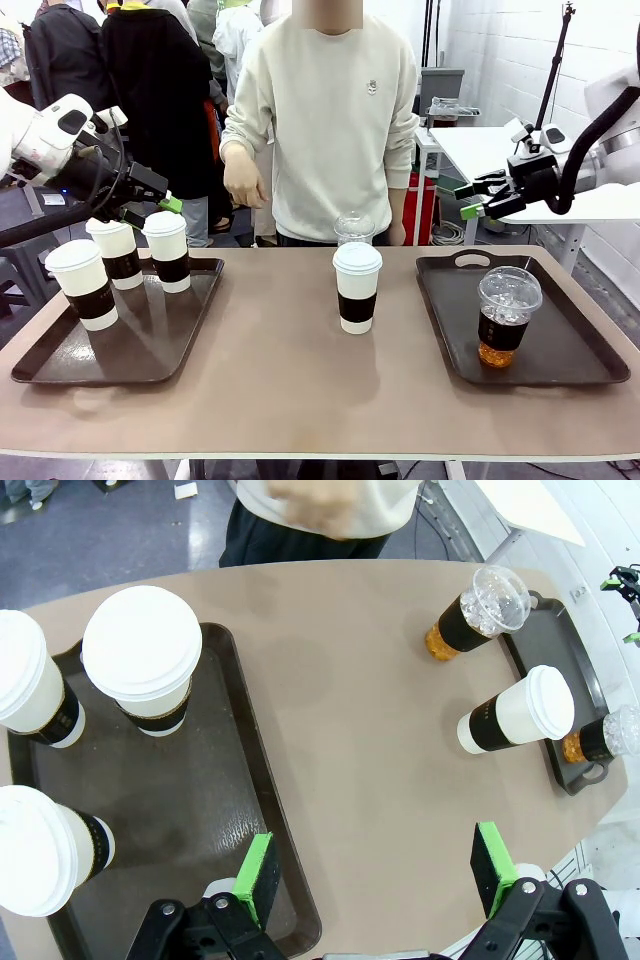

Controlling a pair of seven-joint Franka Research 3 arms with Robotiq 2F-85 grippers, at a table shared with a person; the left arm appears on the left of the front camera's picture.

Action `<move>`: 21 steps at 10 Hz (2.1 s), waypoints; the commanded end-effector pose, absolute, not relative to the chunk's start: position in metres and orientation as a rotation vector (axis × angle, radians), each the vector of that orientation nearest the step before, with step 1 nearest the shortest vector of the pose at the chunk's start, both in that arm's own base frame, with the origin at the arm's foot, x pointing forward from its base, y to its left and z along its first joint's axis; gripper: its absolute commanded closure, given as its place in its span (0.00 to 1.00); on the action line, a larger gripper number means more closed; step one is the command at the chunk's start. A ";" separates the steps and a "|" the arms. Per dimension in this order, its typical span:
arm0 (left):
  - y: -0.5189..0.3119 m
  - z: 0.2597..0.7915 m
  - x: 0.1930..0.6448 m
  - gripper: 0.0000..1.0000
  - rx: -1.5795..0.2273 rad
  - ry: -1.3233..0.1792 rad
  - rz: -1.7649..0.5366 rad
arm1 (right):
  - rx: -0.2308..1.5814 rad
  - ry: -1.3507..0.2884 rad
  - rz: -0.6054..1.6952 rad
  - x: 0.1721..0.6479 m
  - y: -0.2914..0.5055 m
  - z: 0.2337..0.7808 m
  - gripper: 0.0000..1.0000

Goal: Distribute the coffee onto the tray.
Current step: Pick up another iced Americano from the middle of the table and place it on the right Handle tray.

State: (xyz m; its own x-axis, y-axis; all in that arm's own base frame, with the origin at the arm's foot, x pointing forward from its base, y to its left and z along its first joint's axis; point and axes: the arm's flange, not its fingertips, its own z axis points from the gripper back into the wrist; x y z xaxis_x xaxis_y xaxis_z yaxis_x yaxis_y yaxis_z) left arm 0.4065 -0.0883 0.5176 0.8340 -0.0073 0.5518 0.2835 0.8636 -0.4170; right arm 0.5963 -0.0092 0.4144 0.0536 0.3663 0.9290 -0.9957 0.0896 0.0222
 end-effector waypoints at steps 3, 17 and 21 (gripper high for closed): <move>-0.087 0.517 0.407 0.00 -0.529 -0.564 -0.161 | 0.923 -0.867 1.332 0.609 0.017 0.412 0.00; -0.087 0.517 0.407 0.00 -0.529 -0.564 -0.161 | 0.902 -0.867 1.286 0.602 0.013 0.415 0.00; -0.087 0.517 0.407 0.00 -0.529 -0.564 -0.161 | 0.886 -0.865 1.325 0.608 0.004 0.418 0.00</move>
